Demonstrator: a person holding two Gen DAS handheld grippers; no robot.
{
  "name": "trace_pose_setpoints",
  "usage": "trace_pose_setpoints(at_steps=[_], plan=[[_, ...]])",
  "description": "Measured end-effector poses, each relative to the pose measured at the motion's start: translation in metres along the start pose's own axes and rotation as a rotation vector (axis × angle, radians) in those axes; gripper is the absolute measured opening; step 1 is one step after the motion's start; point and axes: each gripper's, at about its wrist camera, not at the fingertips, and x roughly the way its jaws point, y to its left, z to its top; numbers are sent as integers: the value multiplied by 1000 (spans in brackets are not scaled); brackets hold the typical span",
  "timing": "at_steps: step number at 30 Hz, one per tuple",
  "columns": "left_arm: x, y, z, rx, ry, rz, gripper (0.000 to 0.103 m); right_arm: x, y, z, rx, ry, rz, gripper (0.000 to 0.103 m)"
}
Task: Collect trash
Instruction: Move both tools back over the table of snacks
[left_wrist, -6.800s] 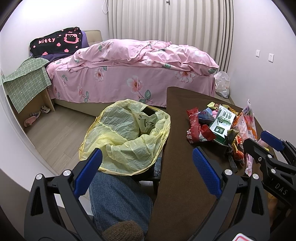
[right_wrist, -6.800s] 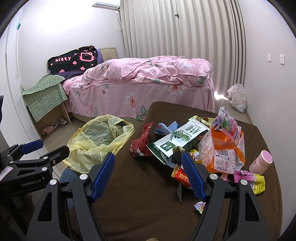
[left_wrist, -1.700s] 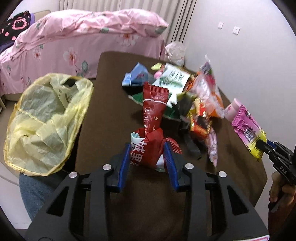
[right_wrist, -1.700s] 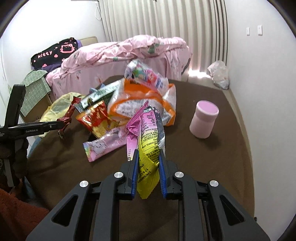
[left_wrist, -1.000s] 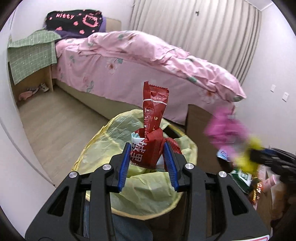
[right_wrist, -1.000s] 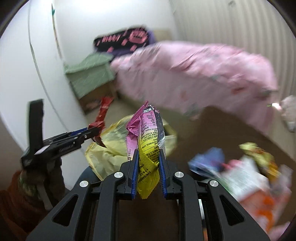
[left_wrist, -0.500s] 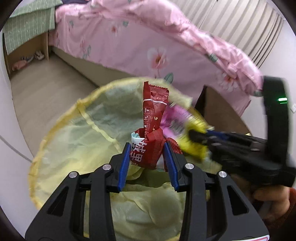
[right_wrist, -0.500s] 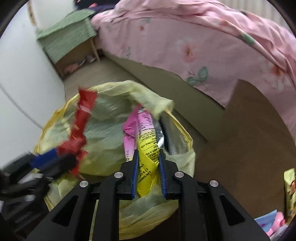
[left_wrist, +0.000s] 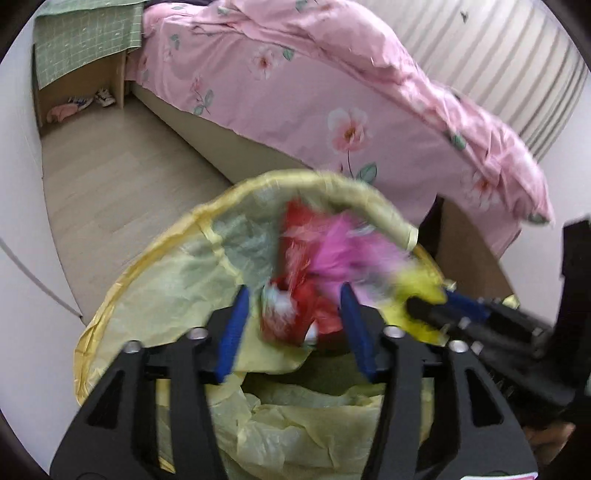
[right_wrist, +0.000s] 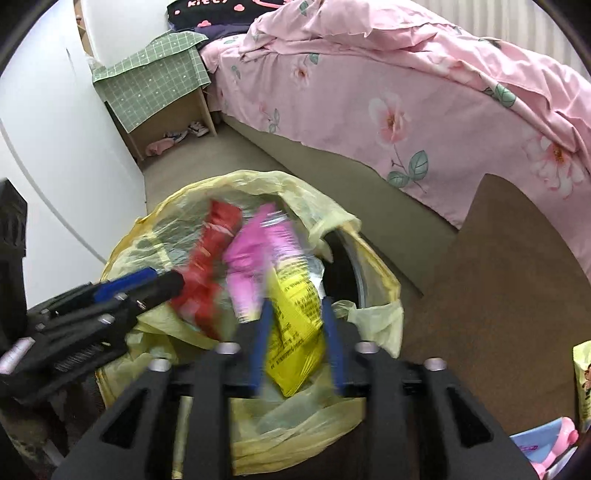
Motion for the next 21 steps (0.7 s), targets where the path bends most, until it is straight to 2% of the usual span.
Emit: trace_pose_setpoints(at_steps=[1,3,6,10,17,21], plan=[[-6,3,2,-18,-23,-1,60,1,0,1,3,-1,13,45],[-14,6,5,-42,-55,3,64,1,1,3,10,0,10,47],[-24,6,10,-70,-93,9,65,-6,3,6,17,-13,-10,47],[-37,2,11,-57,-114,21,65,-29,-1,10,49,-54,-29,48],[-72,-33,0,62,-145,-8,65,-115,-13,1,102,-189,-112,48],[-89,-62,-18,143,-145,-40,65,-175,-24,-34,107,-281,-183,50]])
